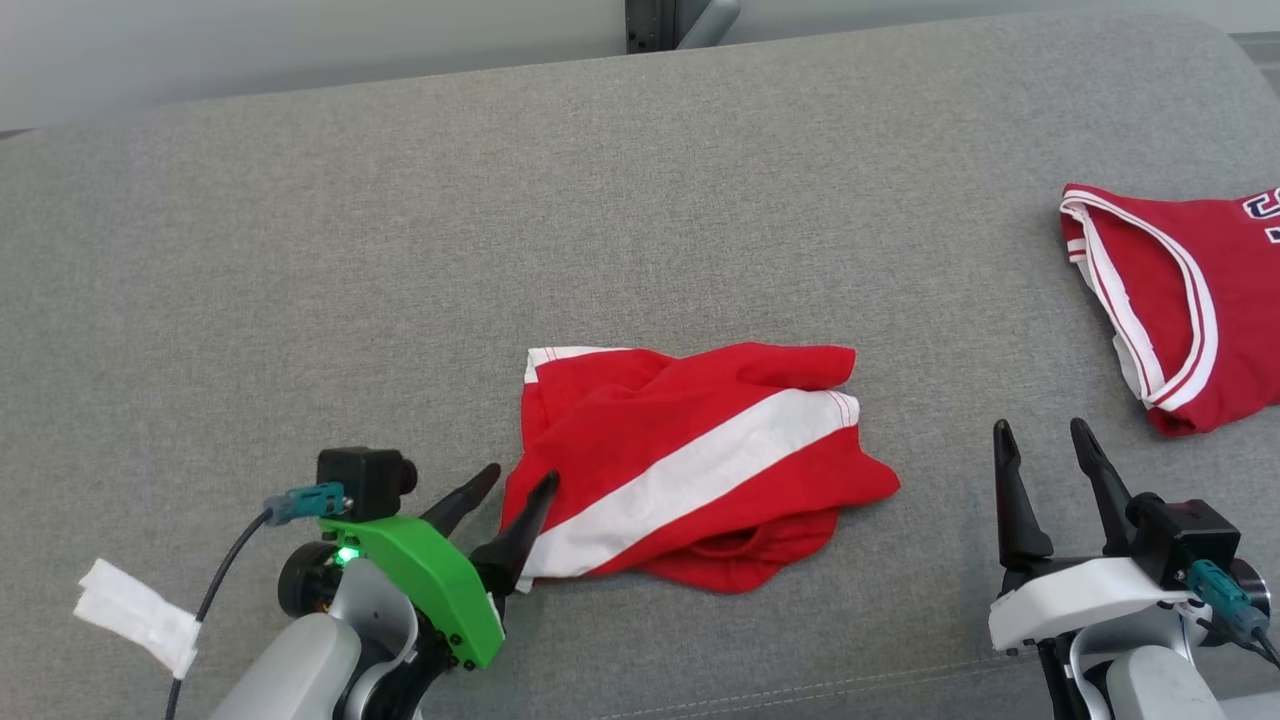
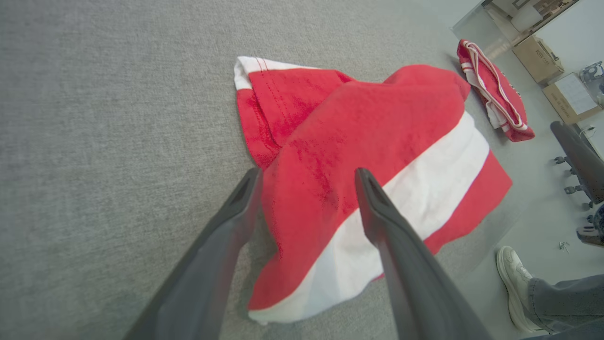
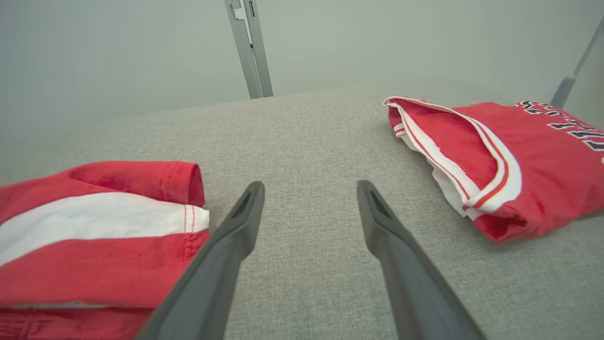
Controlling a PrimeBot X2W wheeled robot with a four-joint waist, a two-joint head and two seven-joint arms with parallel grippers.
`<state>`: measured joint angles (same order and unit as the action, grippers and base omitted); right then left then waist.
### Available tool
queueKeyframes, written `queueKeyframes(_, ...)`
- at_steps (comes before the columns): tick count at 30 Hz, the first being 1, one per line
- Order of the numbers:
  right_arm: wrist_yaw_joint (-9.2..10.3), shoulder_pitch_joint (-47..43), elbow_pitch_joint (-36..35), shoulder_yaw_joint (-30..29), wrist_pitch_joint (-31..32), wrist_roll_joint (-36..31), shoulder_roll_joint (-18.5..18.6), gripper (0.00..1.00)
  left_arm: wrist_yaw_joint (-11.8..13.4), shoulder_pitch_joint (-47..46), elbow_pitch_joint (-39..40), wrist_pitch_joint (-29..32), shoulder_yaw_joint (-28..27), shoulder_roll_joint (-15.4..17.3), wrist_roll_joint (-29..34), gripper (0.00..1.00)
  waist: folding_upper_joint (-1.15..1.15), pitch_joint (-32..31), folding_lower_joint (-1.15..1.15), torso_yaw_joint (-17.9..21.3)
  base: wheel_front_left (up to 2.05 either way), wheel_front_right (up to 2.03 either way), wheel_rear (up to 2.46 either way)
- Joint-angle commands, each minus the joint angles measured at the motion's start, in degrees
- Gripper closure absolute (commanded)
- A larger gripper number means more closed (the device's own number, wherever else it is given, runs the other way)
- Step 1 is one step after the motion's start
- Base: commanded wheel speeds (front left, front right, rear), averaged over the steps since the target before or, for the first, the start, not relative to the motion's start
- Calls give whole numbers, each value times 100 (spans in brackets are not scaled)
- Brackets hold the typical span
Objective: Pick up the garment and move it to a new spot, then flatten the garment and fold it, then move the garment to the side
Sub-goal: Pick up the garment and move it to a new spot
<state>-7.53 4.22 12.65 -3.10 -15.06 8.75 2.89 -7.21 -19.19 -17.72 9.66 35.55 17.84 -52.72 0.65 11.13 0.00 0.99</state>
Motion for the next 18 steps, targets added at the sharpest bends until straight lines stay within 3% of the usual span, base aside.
queueKeyframes(1, 9, -80, 8, -23, -15, -57, 6, 0, 72, 155, 78, -170, -64, 82, 117, 0, -65, -59, 0, 3, 0, 0, 0)
queueKeyframes(11, 9, -334, -262, -390, -16, -146, 5, 0, 910, 980, 715, -2177, -582, 176, 971, 0, -65, -381, 0, -133, 0, 0, 0)
queueKeyframes(18, 9, -591, -365, -515, -16, -202, 6, 0, 1323, 1856, 1087, -2483, -1427, -85, 1730, 0, -65, -667, 0, -247, 0, 0, 0)
